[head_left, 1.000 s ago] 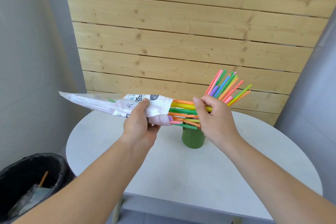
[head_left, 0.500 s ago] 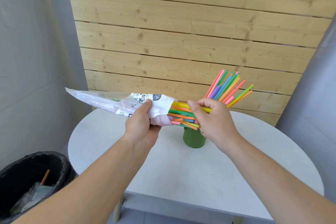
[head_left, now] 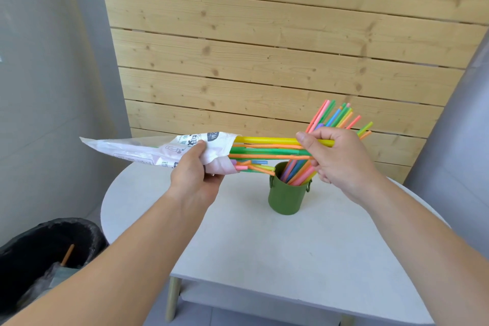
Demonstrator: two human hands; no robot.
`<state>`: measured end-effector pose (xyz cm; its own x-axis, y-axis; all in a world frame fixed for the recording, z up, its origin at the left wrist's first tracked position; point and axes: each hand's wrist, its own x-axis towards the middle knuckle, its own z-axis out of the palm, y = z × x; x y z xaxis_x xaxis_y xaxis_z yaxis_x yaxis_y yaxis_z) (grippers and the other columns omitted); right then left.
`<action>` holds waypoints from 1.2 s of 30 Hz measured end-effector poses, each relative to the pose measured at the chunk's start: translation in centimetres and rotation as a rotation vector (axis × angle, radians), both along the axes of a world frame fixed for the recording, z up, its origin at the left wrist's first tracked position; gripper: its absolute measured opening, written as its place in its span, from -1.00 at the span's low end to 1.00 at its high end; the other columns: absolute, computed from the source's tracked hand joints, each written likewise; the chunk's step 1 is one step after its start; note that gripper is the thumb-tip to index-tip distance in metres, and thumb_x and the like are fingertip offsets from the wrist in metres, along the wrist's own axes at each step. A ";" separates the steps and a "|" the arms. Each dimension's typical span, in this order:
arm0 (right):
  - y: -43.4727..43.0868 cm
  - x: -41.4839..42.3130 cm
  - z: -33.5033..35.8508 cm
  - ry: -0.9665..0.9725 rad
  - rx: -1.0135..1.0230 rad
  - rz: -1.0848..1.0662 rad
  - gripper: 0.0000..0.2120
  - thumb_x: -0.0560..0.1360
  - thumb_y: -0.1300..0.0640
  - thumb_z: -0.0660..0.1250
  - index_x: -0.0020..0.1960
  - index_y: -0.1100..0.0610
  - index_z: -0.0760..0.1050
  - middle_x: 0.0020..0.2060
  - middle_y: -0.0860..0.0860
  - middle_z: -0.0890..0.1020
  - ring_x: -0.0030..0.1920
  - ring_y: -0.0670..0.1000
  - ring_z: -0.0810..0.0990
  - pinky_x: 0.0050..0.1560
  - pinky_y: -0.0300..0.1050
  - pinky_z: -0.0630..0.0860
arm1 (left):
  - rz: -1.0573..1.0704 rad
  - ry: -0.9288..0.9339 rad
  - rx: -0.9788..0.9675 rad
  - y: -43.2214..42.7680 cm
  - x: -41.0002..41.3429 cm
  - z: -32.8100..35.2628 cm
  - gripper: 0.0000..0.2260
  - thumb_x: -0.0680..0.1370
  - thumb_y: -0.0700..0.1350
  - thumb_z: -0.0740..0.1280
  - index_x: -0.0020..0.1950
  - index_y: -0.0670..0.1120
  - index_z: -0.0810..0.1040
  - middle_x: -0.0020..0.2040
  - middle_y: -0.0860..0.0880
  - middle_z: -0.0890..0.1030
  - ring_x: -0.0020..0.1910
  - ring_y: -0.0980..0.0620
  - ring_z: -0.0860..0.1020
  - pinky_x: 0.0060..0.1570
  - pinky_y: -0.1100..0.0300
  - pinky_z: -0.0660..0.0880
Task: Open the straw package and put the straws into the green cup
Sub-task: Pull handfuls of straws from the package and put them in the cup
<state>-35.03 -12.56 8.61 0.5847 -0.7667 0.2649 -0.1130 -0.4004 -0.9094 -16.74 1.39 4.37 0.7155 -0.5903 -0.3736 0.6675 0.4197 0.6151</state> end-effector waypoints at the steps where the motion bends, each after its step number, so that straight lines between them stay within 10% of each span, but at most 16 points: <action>1: -0.3 -0.2 0.2 0.009 0.000 0.006 -0.75 0.51 -0.09 0.44 -0.29 -0.02 0.63 -0.63 -0.10 0.45 -0.62 -0.11 0.36 -0.61 -0.27 0.29 | 0.011 0.007 0.003 0.1 0.2 -0.1 -0.61 0.70 -0.16 0.32 0.50 -0.27 0.40 0.42 -0.39 0.55 -0.13 -0.31 0.65 0.05 -0.22 0.70; 10: -1.9 -1.4 1.4 0.024 0.035 0.010 -0.74 0.54 0.01 0.43 -0.24 0.14 0.61 -0.56 0.00 0.36 -0.62 -0.08 0.28 -0.58 -0.27 0.18 | 0.057 0.005 0.022 -0.1 1.1 -0.3 -0.63 0.70 -0.15 0.32 0.47 -0.25 0.41 0.39 -0.41 0.58 -0.41 -0.22 0.68 0.14 -0.29 0.65; 14: -2.3 -1.9 1.8 0.041 0.024 0.009 -0.73 0.53 -0.01 0.44 -0.23 0.16 0.63 -0.57 -0.01 0.36 -0.60 -0.06 0.26 -0.59 -0.26 0.18 | 0.053 0.014 0.030 -0.3 1.2 -0.5 -0.62 0.71 -0.15 0.31 0.50 -0.23 0.39 0.39 -0.41 0.56 -0.51 -0.19 0.69 -0.25 -0.15 0.73; 23: -2.9 -3.1 3.5 0.078 -0.062 -0.003 -0.74 0.49 -0.07 0.46 -0.27 0.07 0.66 -0.62 -0.09 0.43 -0.61 -0.10 0.31 -0.60 -0.35 0.31 | 0.011 0.013 0.055 -0.1 1.4 -0.4 -0.67 0.70 -0.17 0.33 0.44 -0.26 0.44 0.39 -0.39 0.55 -0.13 -0.37 0.66 -0.40 -0.32 0.64; 36: -4.9 -5.3 7.0 0.169 -0.190 -0.034 -0.75 0.47 -0.16 0.45 -0.18 0.01 0.68 -0.62 -0.08 0.42 -0.61 -0.06 0.29 -0.57 -0.31 0.26 | 0.037 0.024 0.040 -0.1 2.3 -0.4 -0.64 0.72 -0.16 0.32 0.47 -0.29 0.43 0.34 -0.36 0.60 -0.24 -0.33 0.65 -0.56 -0.27 0.60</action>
<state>-40.28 -17.43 15.61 0.6075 -0.7329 0.3064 -0.2736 -0.5552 -0.7854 -14.43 1.25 3.93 0.7270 -0.5478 -0.4141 0.6669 0.4198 0.6156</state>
